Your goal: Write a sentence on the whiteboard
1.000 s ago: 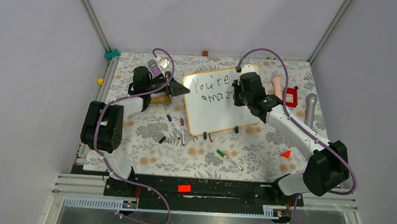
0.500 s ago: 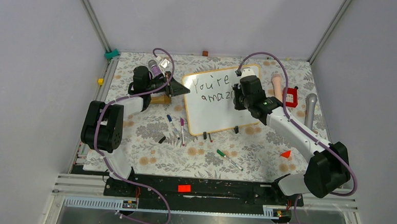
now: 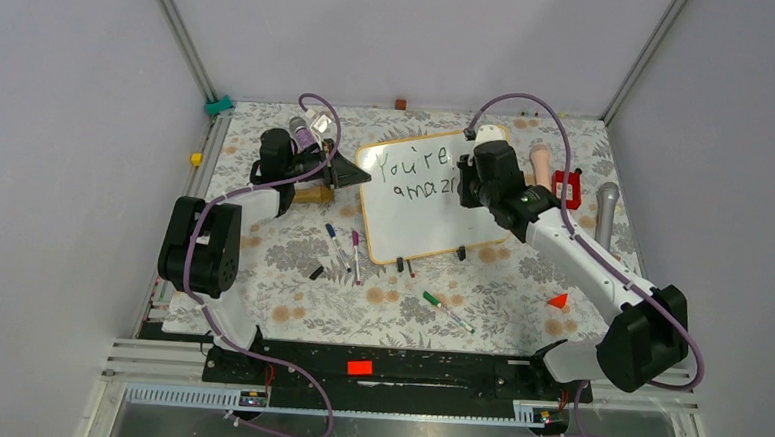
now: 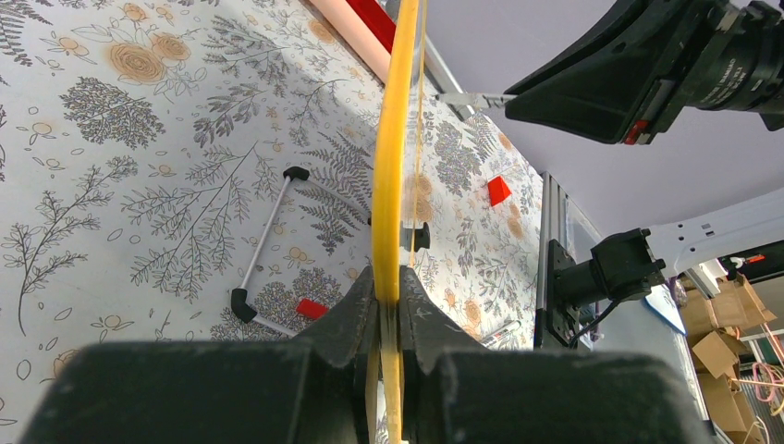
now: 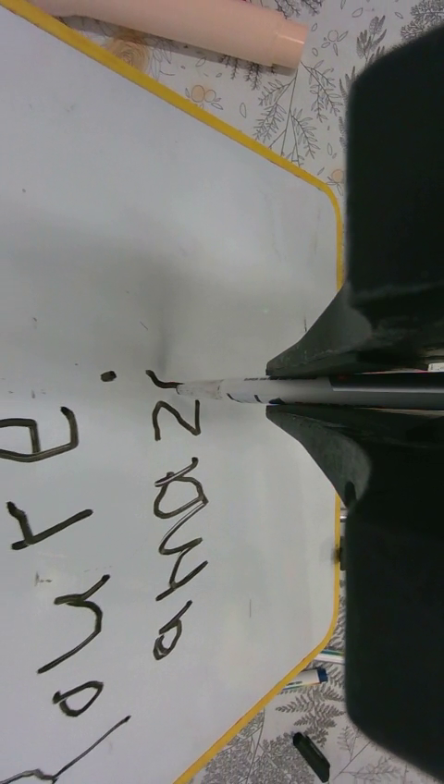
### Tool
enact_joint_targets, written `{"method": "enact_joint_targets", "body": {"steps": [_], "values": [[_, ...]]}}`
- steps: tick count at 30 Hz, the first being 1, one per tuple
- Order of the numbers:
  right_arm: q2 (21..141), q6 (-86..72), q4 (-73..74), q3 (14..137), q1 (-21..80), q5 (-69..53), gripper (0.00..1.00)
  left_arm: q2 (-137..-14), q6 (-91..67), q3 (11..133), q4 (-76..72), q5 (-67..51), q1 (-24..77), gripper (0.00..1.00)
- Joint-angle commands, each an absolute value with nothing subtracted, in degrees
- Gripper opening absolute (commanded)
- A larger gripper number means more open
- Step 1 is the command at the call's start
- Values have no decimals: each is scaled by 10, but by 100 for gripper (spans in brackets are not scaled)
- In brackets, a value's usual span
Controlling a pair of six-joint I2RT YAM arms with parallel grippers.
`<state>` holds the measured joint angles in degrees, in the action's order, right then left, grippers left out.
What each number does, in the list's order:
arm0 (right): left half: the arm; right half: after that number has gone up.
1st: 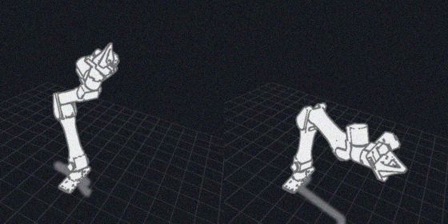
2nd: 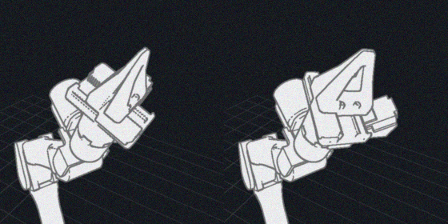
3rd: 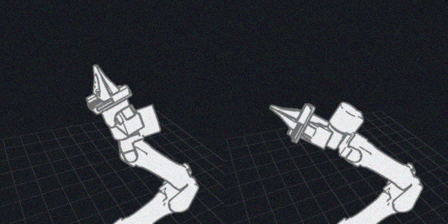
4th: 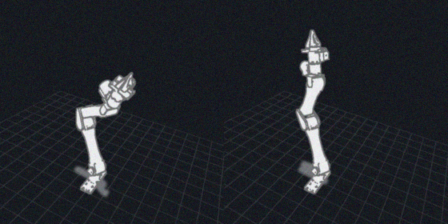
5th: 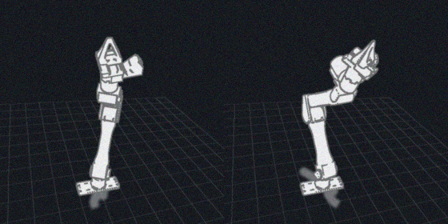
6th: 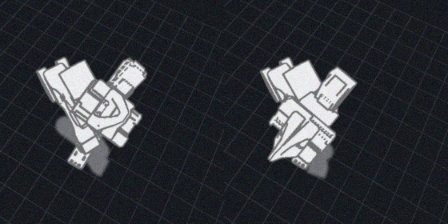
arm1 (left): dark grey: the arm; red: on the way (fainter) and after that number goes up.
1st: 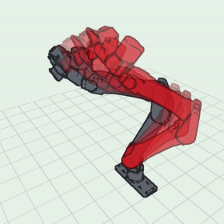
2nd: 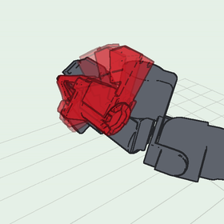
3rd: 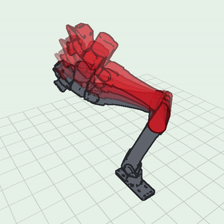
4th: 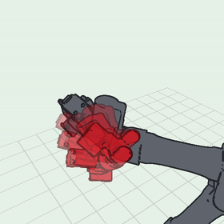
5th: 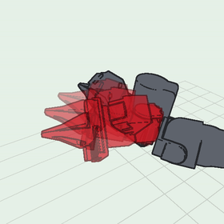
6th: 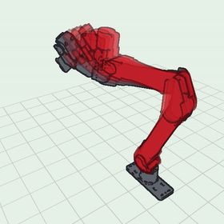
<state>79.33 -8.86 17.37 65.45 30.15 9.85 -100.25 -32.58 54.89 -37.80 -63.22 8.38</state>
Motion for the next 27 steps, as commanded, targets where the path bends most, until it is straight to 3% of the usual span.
{"method": "enact_joint_targets", "body": {"steps": [1,27], "values": [[786,-81,165,690,293,115,0,-1005,-293,568,-403,-658,86,0],[822,-79,168,705,282,131,0,-1008,-292,570,-401,-659,86,0]]}}
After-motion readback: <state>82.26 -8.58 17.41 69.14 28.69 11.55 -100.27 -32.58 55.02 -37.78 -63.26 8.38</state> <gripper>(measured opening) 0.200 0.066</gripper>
